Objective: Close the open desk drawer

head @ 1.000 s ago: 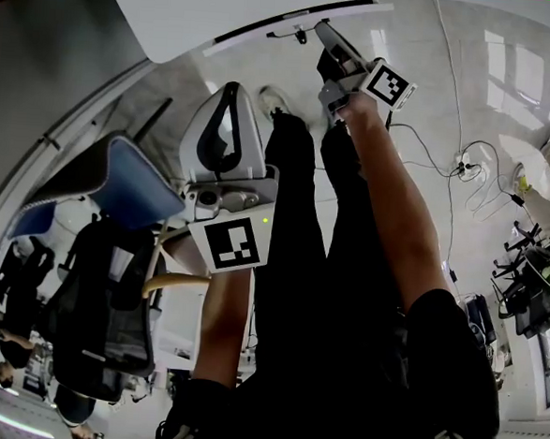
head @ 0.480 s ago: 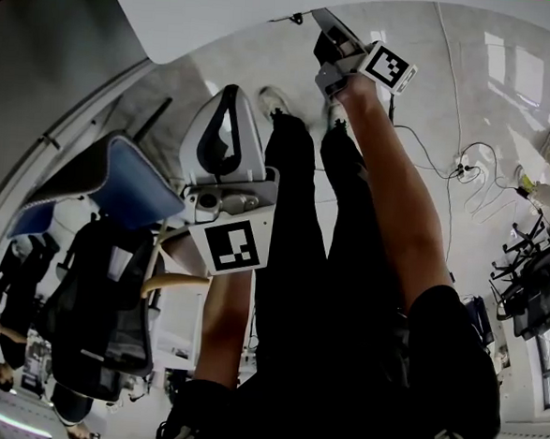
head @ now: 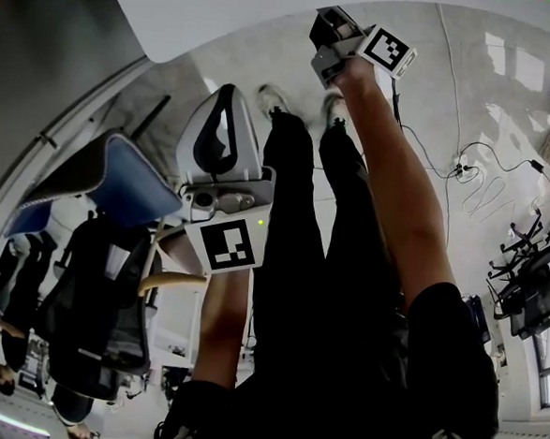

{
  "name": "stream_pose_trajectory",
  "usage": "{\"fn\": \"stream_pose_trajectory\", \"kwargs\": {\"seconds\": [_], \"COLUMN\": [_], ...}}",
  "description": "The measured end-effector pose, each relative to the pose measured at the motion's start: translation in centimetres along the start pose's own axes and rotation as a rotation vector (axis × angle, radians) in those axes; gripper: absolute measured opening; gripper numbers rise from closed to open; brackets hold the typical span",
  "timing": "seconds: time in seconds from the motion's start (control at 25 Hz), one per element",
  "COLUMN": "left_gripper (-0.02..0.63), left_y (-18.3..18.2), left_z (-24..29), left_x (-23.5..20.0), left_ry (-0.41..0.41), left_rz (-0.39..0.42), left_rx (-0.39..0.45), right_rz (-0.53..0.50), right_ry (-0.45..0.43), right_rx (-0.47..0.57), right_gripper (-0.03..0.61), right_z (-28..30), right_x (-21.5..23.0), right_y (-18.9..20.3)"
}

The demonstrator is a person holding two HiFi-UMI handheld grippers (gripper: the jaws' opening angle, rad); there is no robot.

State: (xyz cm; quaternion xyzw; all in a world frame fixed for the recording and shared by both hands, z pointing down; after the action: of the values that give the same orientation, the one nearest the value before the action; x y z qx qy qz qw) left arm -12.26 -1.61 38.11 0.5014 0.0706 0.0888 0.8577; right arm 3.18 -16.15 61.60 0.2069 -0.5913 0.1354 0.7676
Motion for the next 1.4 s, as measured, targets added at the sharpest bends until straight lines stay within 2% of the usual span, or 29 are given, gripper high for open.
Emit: {"fn": "stream_pose_trajectory", "kwargs": {"seconds": [0.44,1.0,1.16,1.4], "left_gripper": [0.017,0.017,0.017,0.017], "left_y": [0.6,0.2,-0.1,-0.7], "left_z": [-0.2,-1.5,-2.4,-2.6], "left_x": [0.9,0.1,0.5,0.6], "left_ry": [0.019,0.002,0.004,-0.018], "left_rz": [-0.003,0.012,0.017,0.005], "left_rx": [-0.026,-0.008,0.003,0.02], "right_rz": [0.037,0.011,-0.036,-0.032], "right_ry": [0.011,-0.018,0.014,0.051], "right_rx": [0.019,0.044,0.023,-0.002], "right_gripper": [0.044,0.048,0.061,0.074], "right_z": [1.7,2.4,1.9,1.6], "right_x": [0.7,0.5,0.7,0.9], "right_y": [-1.3,-1.7,-1.6,-1.2]}}
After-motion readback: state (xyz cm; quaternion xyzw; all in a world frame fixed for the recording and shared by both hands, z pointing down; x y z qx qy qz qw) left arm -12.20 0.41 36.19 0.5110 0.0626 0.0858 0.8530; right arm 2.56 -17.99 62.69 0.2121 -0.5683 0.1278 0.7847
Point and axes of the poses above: the fingertips, and each gripper's own axes: z forward along the fingers, x to its right, y out of its underside, the point moved 5 cm from there along -z, backward along the fingers, and after that the axes turned 14 degrees about -x, right-handed, at the moved point
